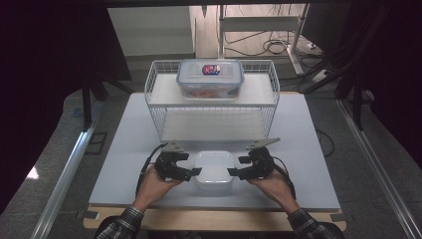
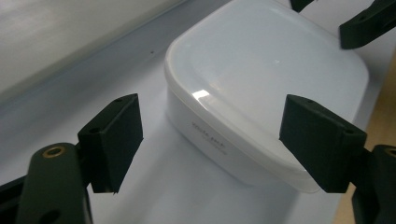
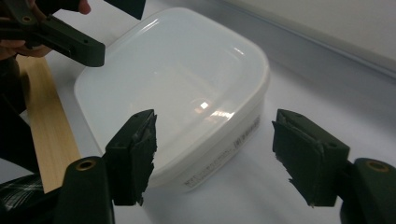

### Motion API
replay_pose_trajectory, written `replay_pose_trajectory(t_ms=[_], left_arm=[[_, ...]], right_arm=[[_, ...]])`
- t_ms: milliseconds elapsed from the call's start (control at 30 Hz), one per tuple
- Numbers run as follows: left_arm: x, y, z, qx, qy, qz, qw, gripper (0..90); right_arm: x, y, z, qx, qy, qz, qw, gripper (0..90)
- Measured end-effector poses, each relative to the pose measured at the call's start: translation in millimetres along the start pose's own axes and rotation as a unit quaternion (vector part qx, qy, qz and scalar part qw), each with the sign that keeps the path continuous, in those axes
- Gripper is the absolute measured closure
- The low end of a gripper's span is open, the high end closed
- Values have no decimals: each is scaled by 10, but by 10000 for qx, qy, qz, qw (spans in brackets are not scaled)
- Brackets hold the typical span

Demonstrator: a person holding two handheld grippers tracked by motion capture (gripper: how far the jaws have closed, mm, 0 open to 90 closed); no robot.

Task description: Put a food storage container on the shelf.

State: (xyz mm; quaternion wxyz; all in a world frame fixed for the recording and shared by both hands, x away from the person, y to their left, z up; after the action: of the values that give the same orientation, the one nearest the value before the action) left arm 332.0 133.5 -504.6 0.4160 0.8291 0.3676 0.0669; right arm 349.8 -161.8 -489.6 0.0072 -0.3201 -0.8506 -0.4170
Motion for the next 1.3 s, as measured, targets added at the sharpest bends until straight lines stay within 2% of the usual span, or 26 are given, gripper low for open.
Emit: replay_pose_trajectory(t_ms=[133, 200, 333, 500, 600, 633, 667, 733, 767, 900, 1000, 1033, 1067, 1100, 1133, 1300], left_arm=[[42, -5, 30, 84, -317, -169, 9993, 203], [41, -15, 59, 111, -585, -246, 9979, 210], [13, -21, 84, 179, -857, -349, 9955, 269], [-52, -36, 26, 231, -761, -442, 9958, 319], [-98, -70, -57, 184, -657, -447, 9967, 436], [-104, -79, -72, 152, -654, -492, 9965, 511], [-106, -94, -106, 92, -678, -651, 9955, 548], [-113, -96, -113, 69, -640, -681, 9956, 570], [-115, -95, -115, 55, -621, -714, 9955, 579], [-119, -83, -143, -87, -461, -798, 9957, 647], [-101, -96, -166, -212, -434, -918, 9946, 719], [-94, -101, -180, -279, -451, -974, 9938, 719], [-94, -103, -187, -301, -452, -999, 9935, 757], [-110, -104, -179, -287, -408, -921, 9945, 798], [-138, -103, -169, -297, -284, -829, 9957, 800], [-127, -94, -150, -332, -272, -913, 9949, 800]], right_arm=[[-21, 26, 54, 78, 232, 90, 9997, 352], [-34, 35, 74, 125, 363, 157, 9991, 352], [-56, 29, 84, 202, 558, 417, 9974, 385], [-17, 17, 54, 300, 525, 598, 9964, 430], [22, -6, 5, 326, 493, 775, 9952, 499], [37, -31, -24, 330, 541, 925, 9937, 543], [43, -44, -42, 315, 555, 969, 9932, 566], [52, -52, -60, 294, 571, 1044, 9925, 589], [64, -56, -87, 230, 539, 1061, 9926, 639], [87, -44, -128, 140, 432, 1068, 9932, 698], [87, -38, -135, -16, 355, 1111, 9932, 758], [87, -38, -135, -16, 355, 1111, 9932, 758], [90, -36, -141, -98, 271, 1119, 9933, 781], [91, -36, -144, -146, 182, 1088, 9938, 780], [90, -28, -134, -247, -4, 981, 9949, 774], [69, -23, -120, -380, -88, 943, 9948, 775]])
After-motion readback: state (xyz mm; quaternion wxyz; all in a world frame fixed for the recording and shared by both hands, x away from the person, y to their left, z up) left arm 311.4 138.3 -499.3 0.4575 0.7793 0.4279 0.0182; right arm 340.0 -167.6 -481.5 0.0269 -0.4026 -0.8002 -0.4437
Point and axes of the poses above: each handheld gripper's, and its own axes: z roughly forward along the jaws, y roughly out of its top, x roughly to its left, the point moved 1 cm from there along z, roughly forward along the jaws, and after that the axes turned 3 degrees about y, right-handed, at the moved point
